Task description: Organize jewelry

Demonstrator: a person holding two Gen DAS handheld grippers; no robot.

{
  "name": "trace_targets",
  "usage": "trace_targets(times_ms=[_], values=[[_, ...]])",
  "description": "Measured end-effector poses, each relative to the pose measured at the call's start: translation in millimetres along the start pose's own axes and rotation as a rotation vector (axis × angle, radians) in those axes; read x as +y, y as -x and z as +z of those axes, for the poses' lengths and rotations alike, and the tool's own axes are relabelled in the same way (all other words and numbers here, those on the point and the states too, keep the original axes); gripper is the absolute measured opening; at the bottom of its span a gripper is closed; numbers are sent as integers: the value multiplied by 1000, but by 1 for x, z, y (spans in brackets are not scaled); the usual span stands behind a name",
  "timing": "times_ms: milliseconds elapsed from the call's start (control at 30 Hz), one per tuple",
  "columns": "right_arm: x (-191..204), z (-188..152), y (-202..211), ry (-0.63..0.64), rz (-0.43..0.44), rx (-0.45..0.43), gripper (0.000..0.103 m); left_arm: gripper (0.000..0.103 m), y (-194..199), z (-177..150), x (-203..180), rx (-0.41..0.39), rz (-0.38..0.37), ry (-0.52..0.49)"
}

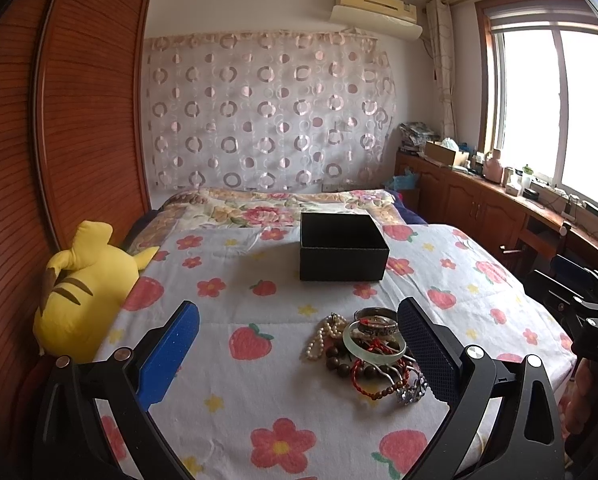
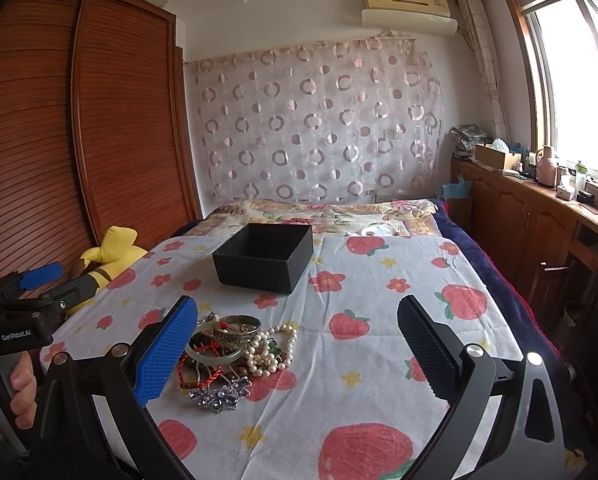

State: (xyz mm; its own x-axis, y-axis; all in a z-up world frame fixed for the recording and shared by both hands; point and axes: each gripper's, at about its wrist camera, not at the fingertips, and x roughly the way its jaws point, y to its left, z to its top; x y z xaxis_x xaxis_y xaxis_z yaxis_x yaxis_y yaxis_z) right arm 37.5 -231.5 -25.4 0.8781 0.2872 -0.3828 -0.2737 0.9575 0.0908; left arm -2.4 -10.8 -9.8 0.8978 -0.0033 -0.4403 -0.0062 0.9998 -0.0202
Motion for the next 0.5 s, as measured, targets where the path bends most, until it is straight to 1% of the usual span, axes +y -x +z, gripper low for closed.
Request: trace_targets(times_ms=[133,167,233,267,500], values=[[4,-3,-2,5,7,2,101,96,-8,-3,5,6,2,1],[6,-3,-3,5,8,4,101,96,-10,-1,-2,9,2,2],[7,-4,-6,5,9,9,101,96,-9,-1,0,14,3,2],[5,-6,-8,4,10,12,101,96,-5,-3,0,15,0,2],[-4,-15,-23,3,23,52,101,96,-17,-13,4,48,-3,6]])
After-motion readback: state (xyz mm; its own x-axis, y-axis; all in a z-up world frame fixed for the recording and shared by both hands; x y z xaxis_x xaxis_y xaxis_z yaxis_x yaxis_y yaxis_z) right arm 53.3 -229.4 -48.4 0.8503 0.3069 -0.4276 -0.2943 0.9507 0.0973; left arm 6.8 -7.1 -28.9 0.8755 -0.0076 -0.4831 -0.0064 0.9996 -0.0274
